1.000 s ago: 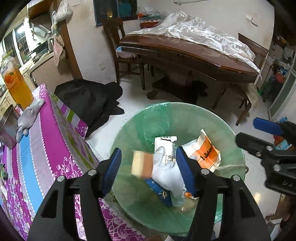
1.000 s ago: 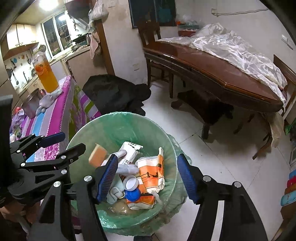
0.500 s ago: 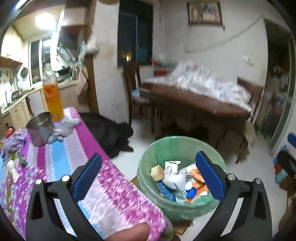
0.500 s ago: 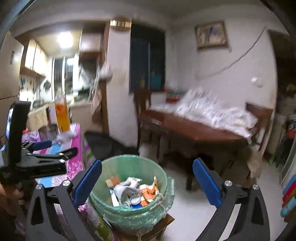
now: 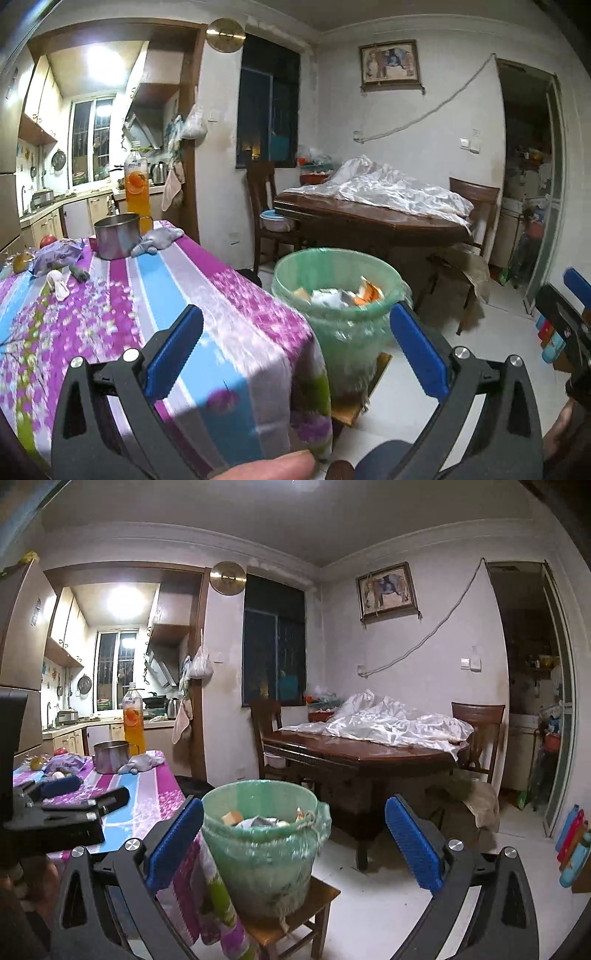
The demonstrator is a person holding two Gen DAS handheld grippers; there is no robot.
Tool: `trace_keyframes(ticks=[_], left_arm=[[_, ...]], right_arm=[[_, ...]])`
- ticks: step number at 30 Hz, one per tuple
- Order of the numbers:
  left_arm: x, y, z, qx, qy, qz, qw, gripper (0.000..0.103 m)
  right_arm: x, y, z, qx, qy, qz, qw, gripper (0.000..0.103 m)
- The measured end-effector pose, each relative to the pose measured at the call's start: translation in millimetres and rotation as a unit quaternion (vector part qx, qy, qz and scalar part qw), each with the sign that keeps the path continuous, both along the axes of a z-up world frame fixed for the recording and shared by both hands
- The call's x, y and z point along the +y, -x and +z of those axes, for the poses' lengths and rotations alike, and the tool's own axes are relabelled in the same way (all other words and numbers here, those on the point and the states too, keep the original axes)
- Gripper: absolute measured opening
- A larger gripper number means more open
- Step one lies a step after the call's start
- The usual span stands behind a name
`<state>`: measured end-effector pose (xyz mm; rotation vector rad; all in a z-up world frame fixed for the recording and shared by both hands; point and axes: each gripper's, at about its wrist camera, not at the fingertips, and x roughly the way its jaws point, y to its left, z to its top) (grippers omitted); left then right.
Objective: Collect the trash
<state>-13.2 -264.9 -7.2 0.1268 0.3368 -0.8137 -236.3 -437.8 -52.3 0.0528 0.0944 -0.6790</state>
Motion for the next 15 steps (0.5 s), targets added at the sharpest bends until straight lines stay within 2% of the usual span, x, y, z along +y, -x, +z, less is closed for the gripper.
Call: trace_keyframes(ticks=[4,8,15], left_arm=[[8,19,-15,-0.001,-0.003,-0.006,1.0,0.098],[16,27,-15,-0.02,0.011,0.004,0.9997,0.098],[25,33,-10,-0.031,0.026,0.008,0.9991,0.098]], right_arm=[[11,17,-10,-0.01,0.015,-0.008,1.0,0.098],[15,27,-15,-0.024,0.015,-0.015,0.999,0.098],[8,26,-24,-0.028,-0.001,-0.021,0.999,0.098]])
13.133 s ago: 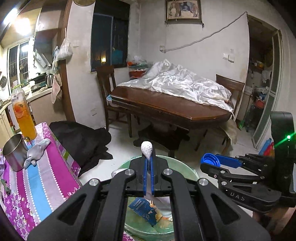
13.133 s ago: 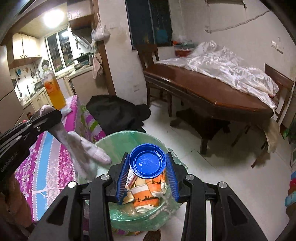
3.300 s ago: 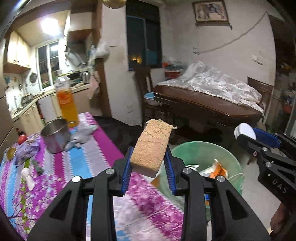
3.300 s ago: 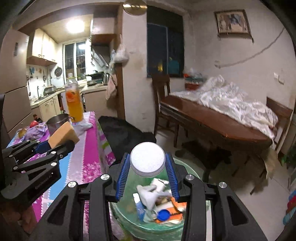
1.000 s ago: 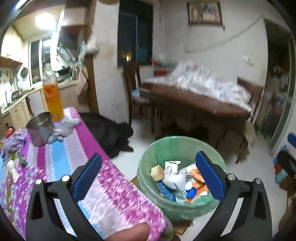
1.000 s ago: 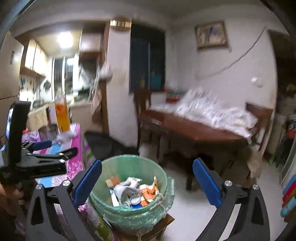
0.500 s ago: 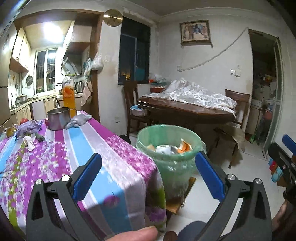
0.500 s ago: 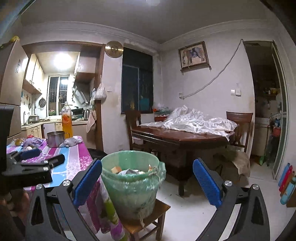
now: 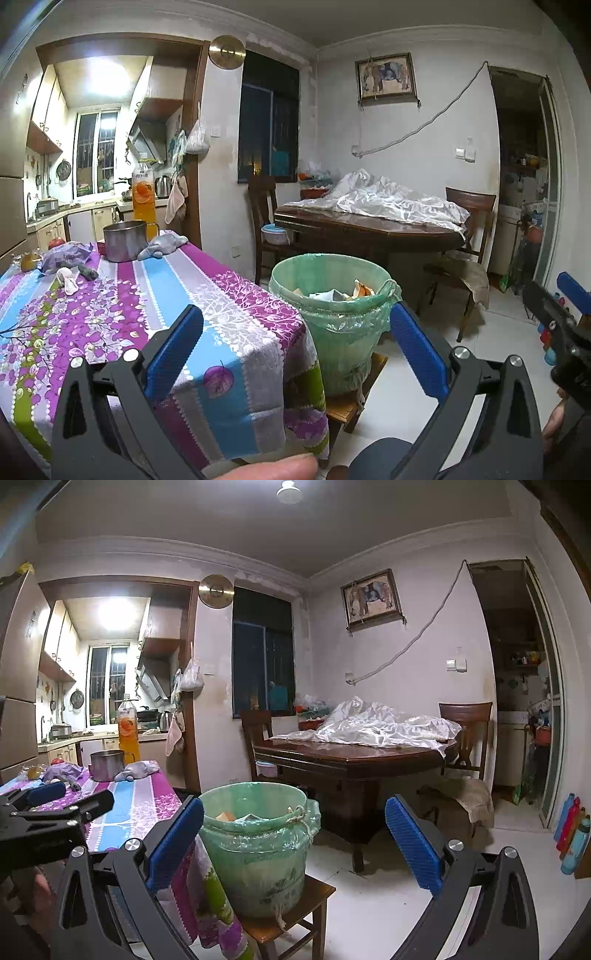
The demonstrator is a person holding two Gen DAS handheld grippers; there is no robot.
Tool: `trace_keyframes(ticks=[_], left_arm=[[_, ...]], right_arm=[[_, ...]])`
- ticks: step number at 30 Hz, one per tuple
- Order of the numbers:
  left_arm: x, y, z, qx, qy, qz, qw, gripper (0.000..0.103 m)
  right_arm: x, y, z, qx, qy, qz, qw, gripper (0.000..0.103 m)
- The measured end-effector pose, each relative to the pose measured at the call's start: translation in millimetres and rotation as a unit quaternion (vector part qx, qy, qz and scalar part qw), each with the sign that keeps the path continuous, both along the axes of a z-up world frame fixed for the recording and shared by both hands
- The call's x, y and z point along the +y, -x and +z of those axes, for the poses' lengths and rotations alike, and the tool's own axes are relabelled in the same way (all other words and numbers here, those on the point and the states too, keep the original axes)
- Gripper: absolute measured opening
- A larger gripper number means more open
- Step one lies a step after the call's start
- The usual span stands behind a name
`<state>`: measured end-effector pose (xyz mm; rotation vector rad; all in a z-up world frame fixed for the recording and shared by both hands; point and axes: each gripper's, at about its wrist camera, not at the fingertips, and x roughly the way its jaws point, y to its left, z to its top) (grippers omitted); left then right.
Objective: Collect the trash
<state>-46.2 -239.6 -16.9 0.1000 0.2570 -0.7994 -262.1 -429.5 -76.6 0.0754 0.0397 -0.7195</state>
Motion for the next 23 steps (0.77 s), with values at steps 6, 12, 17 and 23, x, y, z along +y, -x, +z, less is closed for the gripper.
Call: trace_keyframes(ticks=[6,12,17,23], left_arm=[[-1,5,1,-0.006,0.0,-0.008,0.9999,0.098],[-4,4,1,-0.005,-0.003,-0.02,0.9998,0.097],[-5,3,3,-0.003,-0.001,-0.029,0.9996,0.097],[-7,4,2,-0.004,-0.002,-0.03,0.9995,0.098]], right_arm=[[-3,-5,-3,0.001,-0.004,0.002,1.0,0.098],[-8,-9,-6,0.006,-0.009,0.001,1.0,0.098],[-10,-11,-6,0.006,-0.01,0.0,1.0,0.098],[-10,-11,-8,0.005,-0.012,-0.002,1.0,0.098]])
